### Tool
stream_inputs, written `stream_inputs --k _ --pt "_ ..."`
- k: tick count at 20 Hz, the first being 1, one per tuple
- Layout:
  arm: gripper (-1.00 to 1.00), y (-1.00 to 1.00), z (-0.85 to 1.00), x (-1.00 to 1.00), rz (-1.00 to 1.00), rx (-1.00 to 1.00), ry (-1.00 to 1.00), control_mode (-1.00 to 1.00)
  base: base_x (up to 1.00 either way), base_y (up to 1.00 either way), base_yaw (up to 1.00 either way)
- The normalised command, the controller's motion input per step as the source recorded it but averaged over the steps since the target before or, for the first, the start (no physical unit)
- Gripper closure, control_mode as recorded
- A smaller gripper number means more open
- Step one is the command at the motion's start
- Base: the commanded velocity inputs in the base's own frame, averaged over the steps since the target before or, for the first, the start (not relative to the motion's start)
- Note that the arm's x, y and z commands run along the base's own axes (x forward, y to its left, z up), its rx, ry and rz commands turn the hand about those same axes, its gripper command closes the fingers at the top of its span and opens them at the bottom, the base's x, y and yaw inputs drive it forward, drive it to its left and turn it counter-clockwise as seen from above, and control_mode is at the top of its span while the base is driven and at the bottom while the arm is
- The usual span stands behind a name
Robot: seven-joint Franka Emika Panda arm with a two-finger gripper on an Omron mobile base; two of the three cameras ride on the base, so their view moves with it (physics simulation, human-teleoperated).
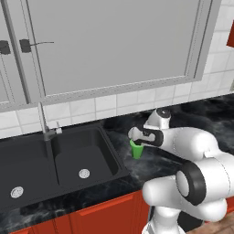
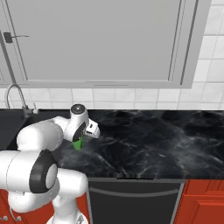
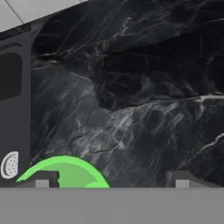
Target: Pick the cup and bowl from the counter and place them on the counter next to the sink.
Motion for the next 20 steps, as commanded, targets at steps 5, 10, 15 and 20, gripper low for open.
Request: stream_inputs --k 5,10,15,20 --pt "-1.00 -0.01 0.52 0.00 -0.02 0.00 0.00 -1.00 0.00 0.00 0.00" --pt "-1.00 -0.01 0.27 -0.25 0.00 0.00 0.04 -1.00 0.00 0.00 0.00" --pt "-1.00 0.00 0.09 -0.44 0.00 0.00 0.17 -1.00 0.00 0.00 0.00" --pt "-1.00 0.00 0.07 -0.62 0.00 0.00 0.10 -1.00 0.00 0.00 0.00"
